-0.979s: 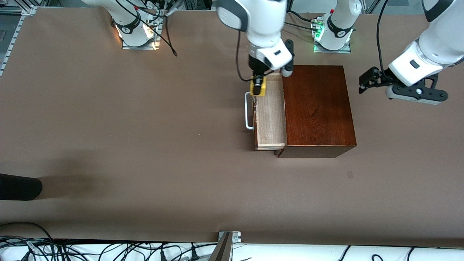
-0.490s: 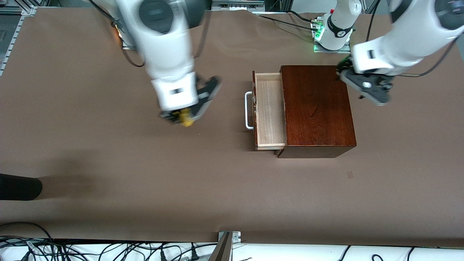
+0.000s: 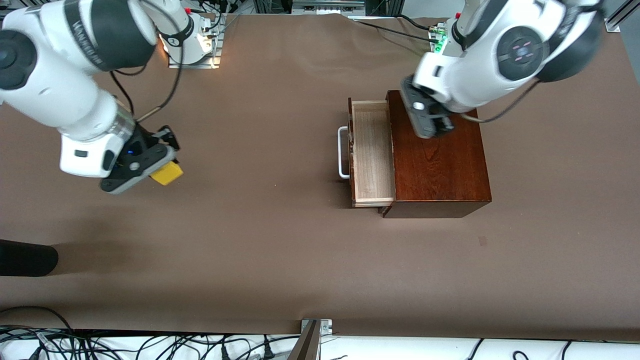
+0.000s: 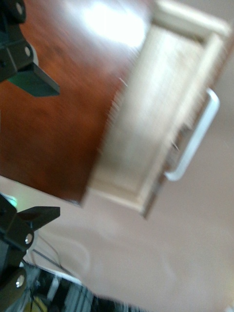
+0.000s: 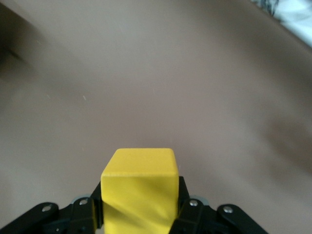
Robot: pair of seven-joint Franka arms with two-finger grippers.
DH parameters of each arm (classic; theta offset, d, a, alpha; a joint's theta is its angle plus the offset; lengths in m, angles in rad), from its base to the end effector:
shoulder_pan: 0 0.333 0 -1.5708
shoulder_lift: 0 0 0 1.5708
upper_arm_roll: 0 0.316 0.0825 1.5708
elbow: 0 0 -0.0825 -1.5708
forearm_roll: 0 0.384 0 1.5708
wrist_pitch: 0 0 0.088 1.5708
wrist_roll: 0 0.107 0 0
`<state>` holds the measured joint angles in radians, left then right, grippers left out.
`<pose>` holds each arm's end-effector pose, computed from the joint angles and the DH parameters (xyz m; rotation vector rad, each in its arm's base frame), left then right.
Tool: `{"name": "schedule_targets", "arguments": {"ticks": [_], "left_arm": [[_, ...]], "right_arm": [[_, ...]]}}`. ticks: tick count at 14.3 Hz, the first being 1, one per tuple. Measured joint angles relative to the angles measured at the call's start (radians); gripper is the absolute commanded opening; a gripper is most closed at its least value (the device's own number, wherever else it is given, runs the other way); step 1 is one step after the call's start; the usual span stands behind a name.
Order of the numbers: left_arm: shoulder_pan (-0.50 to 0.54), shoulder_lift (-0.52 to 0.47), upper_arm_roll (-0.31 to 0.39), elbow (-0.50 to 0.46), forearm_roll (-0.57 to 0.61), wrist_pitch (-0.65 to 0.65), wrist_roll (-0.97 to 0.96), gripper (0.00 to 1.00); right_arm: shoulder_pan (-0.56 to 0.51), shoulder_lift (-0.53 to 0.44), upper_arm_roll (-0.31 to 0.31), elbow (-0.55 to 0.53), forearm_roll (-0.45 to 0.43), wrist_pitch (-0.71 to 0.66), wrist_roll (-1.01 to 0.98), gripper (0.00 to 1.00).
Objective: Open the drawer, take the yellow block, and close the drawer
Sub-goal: 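Carry the cube away with the right gripper while the left gripper reaches the drawer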
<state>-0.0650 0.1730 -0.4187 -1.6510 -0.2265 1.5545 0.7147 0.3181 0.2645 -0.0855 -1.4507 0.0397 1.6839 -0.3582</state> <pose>0.5115 -0.2794 0.4997 2.3310 -1.5545 -0.3096 0.6190 0.1571 0.5337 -2.9882 -0.9053 0.0456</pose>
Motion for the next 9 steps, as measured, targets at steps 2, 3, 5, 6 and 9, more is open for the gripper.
{"name": "schedule_targets", "arguments": {"ticks": [2, 3, 5, 6, 9], "left_arm": [[-0.057, 0.074, -0.001, 0.055, -0.029, 0.002, 0.001, 1.0], [-0.09, 0.12, -0.001, 0.091, -0.029, 0.005, 0.001, 1.0], [-0.162, 0.229, 0.0, 0.165, -0.009, 0.019, 0.003, 1.0], [-0.2, 0.288, 0.0, 0.209, 0.031, 0.04, 0.007, 1.0], [-0.31, 0.434, -0.001, 0.313, 0.132, 0.153, 0.021, 1.0]], "right_arm": [[-0.038, -0.032, 0.003, -0.129, 0.0, 0.05, 0.057, 0.0], [-0.048, -0.035, 0.004, -0.182, 0.0, 0.085, 0.09, 0.0], [-0.062, -0.03, 0.007, -0.291, 0.0, 0.182, 0.135, 0.0], [-0.068, -0.023, 0.007, -0.345, 0.0, 0.246, 0.151, 0.0], [-0.091, 0.034, 0.008, -0.47, 0.0, 0.445, 0.186, 0.0]]}}
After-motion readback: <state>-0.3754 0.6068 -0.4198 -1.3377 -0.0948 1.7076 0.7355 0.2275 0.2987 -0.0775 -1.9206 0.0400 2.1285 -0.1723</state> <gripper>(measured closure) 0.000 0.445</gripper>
